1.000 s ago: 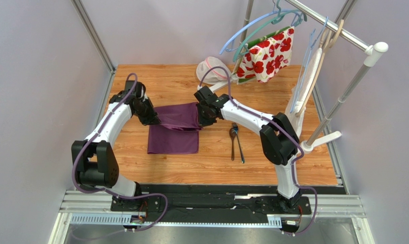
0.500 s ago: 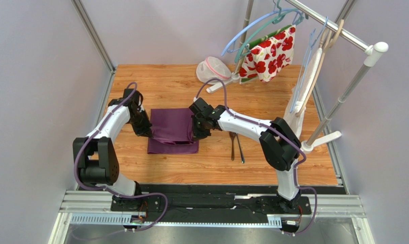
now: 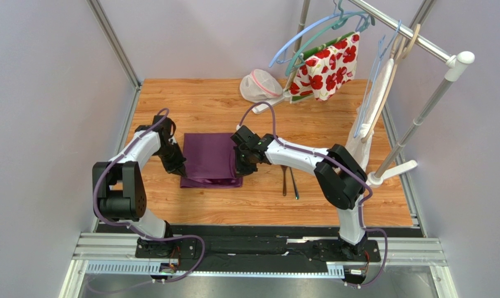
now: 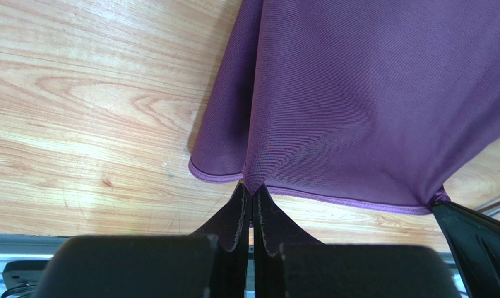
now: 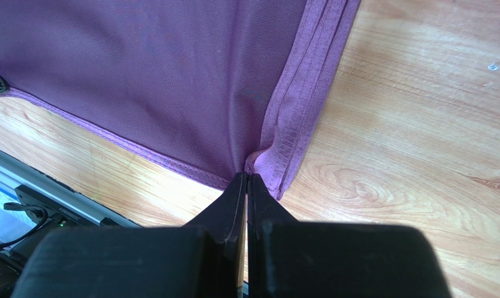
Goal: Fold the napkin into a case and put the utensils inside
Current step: Fold the rectangle-folded napkin at the center of the board.
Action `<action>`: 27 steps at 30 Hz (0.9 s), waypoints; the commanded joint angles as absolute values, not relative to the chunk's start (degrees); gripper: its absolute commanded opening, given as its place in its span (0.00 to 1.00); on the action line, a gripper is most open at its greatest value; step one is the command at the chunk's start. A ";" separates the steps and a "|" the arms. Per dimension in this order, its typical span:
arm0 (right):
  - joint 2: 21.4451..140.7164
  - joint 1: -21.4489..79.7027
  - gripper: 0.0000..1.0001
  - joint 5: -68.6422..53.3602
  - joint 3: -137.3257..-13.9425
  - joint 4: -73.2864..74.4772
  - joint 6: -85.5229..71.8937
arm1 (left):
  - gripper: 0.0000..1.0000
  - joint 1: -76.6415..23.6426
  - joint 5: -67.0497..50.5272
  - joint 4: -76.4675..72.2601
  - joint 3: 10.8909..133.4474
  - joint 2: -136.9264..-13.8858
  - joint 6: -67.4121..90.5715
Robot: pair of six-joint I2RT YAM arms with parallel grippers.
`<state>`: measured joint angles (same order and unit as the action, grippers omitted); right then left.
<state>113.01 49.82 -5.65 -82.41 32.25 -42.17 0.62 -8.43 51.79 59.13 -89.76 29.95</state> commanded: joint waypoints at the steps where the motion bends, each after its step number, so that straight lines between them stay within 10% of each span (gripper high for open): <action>1: 113.11 50.01 0.00 -5.36 -82.62 30.59 -41.66 | 0.00 1.05 -6.51 50.98 58.54 -90.26 30.50; 27: 111.18 50.98 0.00 -4.74 -76.47 29.27 -41.22 | 0.00 2.72 -4.13 50.36 53.88 -91.32 34.10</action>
<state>113.47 50.98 -6.52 -77.76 28.93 -42.17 1.10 -7.14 50.09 54.37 -92.40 32.77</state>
